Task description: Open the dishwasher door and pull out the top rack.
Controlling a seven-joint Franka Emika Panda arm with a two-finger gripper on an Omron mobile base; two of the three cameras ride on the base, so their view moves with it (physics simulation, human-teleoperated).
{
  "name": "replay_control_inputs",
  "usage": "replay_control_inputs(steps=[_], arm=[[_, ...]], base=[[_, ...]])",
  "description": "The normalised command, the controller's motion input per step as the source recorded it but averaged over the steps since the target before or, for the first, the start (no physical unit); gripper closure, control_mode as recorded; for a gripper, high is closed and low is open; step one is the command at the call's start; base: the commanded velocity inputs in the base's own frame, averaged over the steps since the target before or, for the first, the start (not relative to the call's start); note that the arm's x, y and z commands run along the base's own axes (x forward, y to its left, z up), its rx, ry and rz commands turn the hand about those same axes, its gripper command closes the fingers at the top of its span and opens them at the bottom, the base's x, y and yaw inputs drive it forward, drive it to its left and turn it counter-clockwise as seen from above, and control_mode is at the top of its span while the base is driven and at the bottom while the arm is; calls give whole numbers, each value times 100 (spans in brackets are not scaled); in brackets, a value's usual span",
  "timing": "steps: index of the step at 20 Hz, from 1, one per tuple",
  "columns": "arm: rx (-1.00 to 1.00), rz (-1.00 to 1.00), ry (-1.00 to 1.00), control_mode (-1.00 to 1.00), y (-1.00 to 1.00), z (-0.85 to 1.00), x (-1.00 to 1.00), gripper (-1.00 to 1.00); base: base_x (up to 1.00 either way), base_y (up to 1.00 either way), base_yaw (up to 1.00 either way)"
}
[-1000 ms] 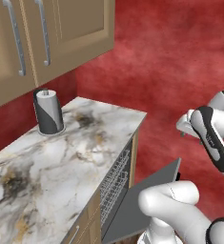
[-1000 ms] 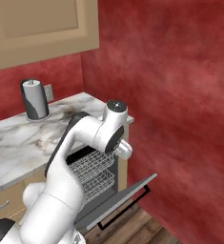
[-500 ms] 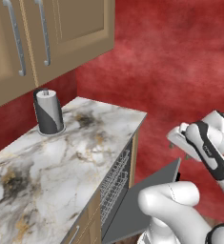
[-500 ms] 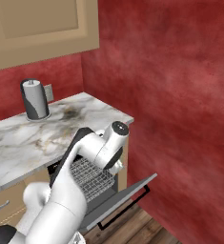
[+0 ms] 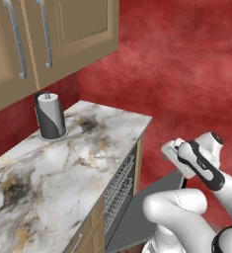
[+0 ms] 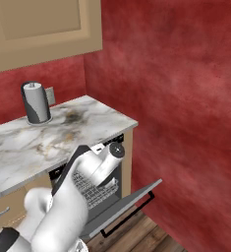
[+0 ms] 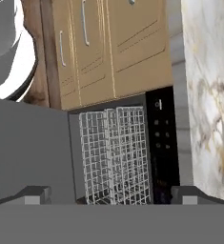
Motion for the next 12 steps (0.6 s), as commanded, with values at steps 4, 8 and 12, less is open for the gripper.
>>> replay_control_inputs(steps=[4, 8, 12], arm=[[1, -13, 0, -100, 15, -49, 50, -100], [2, -13, 0, -100, 9, -50, 56, -100], [4, -10, 1, -100, 14, -54, 46, -100]], base=[[0, 0, 0], [0, 0, 0], [0, 0, 0]])
